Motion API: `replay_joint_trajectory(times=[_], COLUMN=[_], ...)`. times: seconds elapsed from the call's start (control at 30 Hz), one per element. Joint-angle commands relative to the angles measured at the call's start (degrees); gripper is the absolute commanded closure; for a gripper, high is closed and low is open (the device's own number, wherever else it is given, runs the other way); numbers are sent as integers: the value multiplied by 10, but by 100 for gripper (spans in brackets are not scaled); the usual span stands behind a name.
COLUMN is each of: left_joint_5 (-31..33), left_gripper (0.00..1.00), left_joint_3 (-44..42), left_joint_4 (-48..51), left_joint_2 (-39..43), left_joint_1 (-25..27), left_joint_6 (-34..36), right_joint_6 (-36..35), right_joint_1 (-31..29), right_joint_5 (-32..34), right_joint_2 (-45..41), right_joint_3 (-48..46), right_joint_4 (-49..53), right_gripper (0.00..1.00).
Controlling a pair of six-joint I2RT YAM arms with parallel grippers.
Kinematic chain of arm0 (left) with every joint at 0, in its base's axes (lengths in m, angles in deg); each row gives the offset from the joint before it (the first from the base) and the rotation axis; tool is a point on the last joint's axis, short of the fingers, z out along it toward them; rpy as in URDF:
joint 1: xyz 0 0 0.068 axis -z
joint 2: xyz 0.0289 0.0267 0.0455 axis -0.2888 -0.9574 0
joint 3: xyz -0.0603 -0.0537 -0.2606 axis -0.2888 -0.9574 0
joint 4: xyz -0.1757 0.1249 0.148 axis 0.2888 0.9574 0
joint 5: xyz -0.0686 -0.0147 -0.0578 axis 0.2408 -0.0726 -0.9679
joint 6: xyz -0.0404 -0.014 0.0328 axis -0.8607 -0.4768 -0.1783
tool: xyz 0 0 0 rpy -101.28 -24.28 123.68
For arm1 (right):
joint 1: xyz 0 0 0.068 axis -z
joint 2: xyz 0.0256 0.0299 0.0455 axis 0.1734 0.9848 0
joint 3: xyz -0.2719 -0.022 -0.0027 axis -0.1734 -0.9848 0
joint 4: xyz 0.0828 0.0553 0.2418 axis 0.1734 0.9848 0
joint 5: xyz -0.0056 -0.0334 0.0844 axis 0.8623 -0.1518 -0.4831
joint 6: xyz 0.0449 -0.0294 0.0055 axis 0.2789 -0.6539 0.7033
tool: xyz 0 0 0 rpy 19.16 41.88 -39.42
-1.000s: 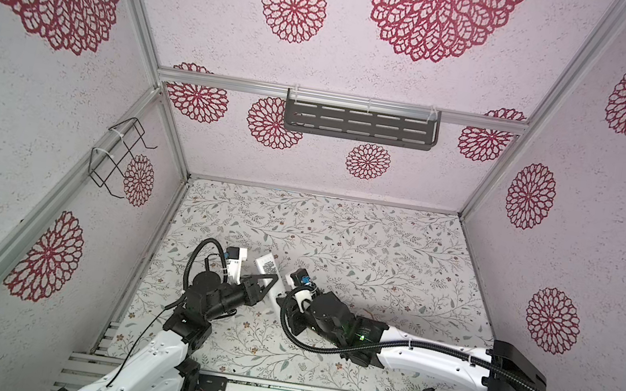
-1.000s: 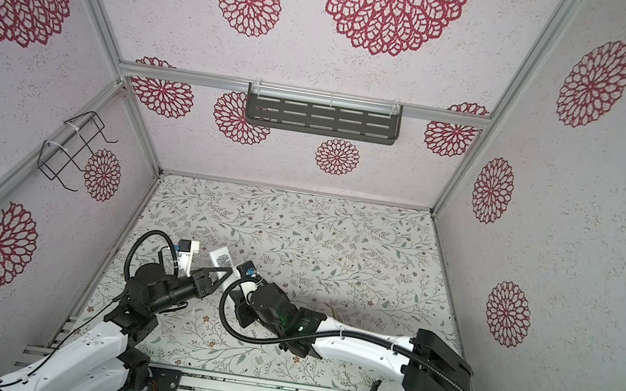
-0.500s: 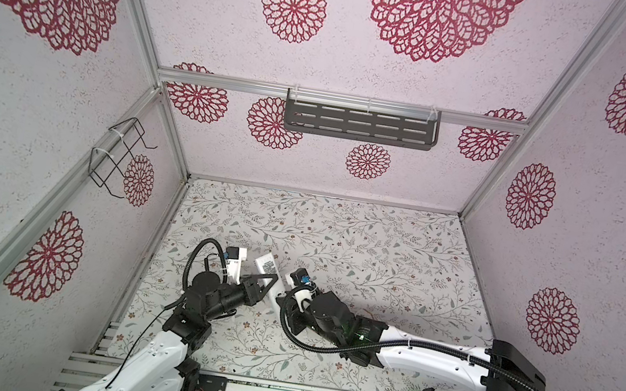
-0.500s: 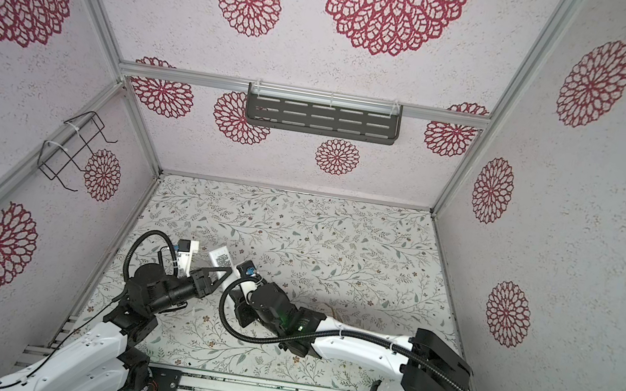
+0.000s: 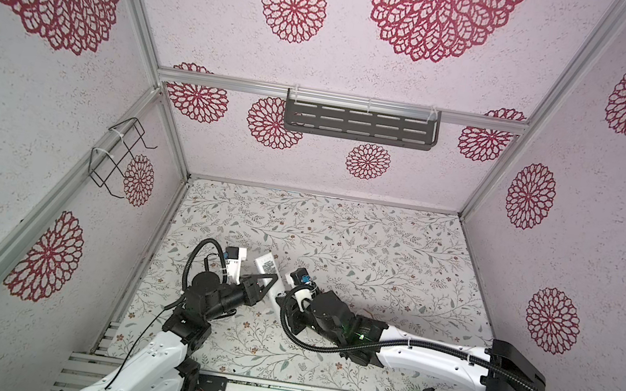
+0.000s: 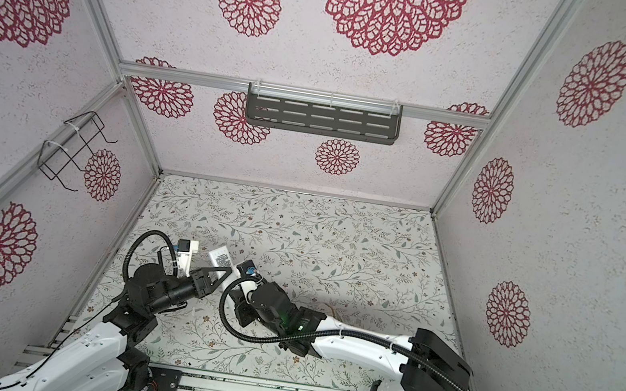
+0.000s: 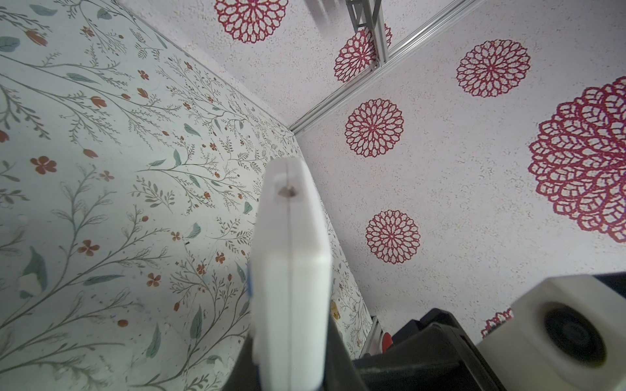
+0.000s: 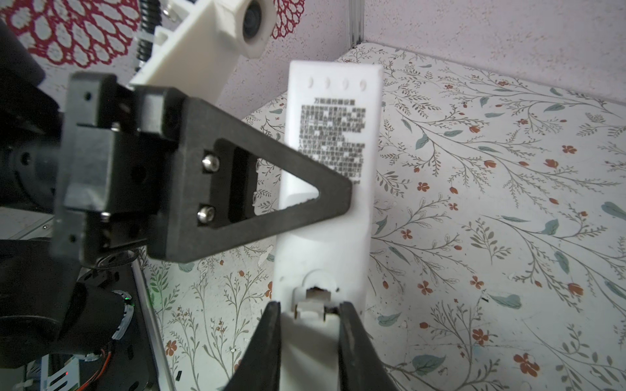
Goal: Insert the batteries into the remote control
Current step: 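Lower the cover onto the compartment and slide it closed with the right gripper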
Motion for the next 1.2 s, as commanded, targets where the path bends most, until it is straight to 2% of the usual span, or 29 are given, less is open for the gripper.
replay_joint_trajectory(times=[0.0,0.53,1.17], left_joint_5=[-5,-9,-9], left_gripper=[100,100,100], left_joint_3=[4,-4,-4], left_joint_4=[-27,-39,-40], left_joint_2=[12,23,24], left_joint_1=[4,4,4], left_joint_6=[-6,-13,-13], right_joint_6=[6,9,4], right_joint_1=[2,3,3], right_joint_5=[4,5,1], right_joint_2=[-4,-12,-15], right_joint_3=[-3,-10,-3], right_joint_4=[-13,-17,-11], right_gripper=[85,84,56])
